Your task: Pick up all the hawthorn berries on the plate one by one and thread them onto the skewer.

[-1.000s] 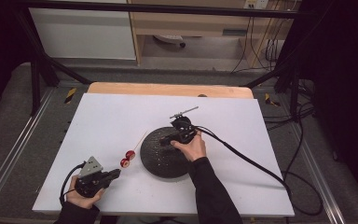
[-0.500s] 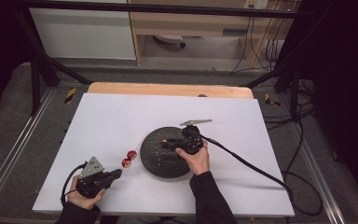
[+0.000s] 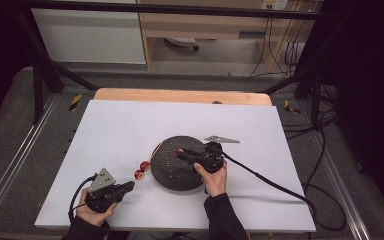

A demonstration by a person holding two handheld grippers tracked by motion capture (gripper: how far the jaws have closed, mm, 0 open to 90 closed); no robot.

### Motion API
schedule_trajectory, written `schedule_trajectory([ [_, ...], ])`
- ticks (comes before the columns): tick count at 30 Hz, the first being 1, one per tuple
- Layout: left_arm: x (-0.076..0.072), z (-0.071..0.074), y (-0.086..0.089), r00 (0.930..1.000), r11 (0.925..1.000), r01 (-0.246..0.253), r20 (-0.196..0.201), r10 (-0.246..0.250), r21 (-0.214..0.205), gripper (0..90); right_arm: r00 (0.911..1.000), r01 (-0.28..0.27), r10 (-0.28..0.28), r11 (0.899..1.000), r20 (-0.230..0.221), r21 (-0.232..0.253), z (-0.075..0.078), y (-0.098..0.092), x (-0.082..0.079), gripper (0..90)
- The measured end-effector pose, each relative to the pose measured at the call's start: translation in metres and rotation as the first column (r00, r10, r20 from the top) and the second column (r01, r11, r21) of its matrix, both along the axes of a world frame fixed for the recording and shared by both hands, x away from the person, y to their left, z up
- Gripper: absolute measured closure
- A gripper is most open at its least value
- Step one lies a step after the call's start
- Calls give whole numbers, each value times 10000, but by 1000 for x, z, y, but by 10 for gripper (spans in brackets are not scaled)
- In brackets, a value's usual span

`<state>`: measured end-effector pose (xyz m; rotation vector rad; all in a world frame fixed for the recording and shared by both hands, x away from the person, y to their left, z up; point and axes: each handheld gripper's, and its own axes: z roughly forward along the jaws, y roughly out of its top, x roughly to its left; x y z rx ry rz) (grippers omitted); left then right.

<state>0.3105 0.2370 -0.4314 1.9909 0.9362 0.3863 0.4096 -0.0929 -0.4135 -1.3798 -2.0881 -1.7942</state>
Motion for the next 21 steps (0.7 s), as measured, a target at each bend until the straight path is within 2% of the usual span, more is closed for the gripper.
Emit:
schedule_trajectory([
  [5, -1, 1, -7, 9999, 9999, 106, 49, -106, -23, 885, 9978, 513, -542, 9959, 377, 751, -1, -3, -5, 631],
  [10, -3, 1, -14, 9997, 9998, 222, 46, -222, 23, 885, 9931, 852, -951, 9869, 680, 1371, -3, -3, -11, 631],
  [14, -5, 1, -16, 9997, 9997, 255, 43, -255, 14, 885, 9890, 1102, -1265, 9760, 771, 1878, -3, -1, -15, 631],
  [21, -6, -1, -17, 9996, 9996, 276, -27, -276, 49, 885, 9838, 1369, -1583, 9667, 847, 2161, -7, 1, -15, 631],
])
